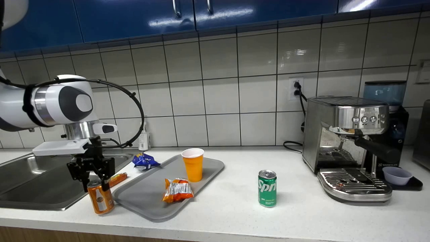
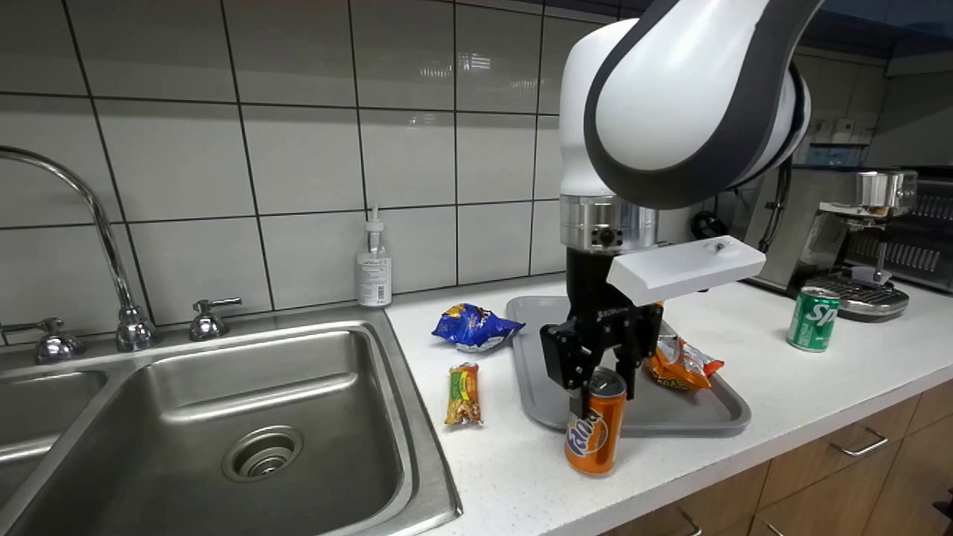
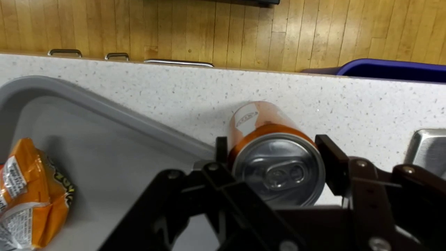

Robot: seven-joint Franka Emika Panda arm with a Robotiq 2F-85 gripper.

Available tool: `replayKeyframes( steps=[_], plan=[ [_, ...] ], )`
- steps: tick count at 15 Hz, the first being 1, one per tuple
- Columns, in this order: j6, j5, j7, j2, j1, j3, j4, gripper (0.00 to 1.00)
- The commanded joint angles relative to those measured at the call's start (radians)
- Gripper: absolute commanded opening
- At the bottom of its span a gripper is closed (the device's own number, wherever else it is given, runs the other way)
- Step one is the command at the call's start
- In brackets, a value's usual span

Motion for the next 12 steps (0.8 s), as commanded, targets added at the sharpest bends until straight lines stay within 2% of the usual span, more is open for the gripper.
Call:
replayKeyframes(
  steps=[1,12],
  plan=[
    [-0.01,-0.017,0.056,-0.071,-0.005,0.008,-0.008,0.38],
    [0.024,-0.057,0.155,-0.087,-0.043,-0.01,0.038,0.38]
  ],
)
